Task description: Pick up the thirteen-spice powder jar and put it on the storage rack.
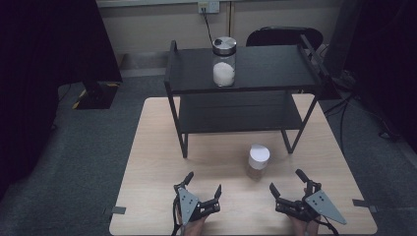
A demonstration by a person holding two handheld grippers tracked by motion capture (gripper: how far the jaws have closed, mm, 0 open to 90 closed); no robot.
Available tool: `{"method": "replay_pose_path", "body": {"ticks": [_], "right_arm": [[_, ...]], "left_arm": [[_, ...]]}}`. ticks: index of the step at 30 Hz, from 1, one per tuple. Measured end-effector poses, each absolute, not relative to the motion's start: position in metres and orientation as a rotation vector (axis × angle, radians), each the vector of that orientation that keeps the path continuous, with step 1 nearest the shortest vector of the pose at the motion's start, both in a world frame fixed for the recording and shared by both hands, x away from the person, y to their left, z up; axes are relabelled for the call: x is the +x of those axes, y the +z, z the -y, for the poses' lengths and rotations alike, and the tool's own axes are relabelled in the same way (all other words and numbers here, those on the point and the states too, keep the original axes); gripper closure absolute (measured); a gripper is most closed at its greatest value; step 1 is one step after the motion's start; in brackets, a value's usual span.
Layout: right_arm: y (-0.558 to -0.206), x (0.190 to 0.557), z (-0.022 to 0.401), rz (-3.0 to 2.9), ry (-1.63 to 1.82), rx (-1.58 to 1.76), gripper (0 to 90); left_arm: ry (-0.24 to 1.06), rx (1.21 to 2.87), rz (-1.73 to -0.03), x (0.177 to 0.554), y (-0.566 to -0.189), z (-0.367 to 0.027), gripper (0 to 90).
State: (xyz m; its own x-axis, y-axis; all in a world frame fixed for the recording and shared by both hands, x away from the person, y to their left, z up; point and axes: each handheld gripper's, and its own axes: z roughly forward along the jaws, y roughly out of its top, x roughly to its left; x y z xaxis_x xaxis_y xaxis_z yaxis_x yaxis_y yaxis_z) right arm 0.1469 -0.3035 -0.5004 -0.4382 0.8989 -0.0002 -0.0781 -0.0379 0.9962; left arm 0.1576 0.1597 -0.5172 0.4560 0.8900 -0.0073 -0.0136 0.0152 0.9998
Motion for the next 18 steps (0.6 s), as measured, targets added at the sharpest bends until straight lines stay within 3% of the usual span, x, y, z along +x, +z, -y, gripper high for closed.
{"method": "replay_pose_path", "body": {"ticks": [18], "right_arm": [[-0.467,0.18,0.29,-1.479,1.6,0.86,0.0]], "left_arm": [[0.854,1.376,-0.848,0.158,-0.517,-0.16,0.4]]}}
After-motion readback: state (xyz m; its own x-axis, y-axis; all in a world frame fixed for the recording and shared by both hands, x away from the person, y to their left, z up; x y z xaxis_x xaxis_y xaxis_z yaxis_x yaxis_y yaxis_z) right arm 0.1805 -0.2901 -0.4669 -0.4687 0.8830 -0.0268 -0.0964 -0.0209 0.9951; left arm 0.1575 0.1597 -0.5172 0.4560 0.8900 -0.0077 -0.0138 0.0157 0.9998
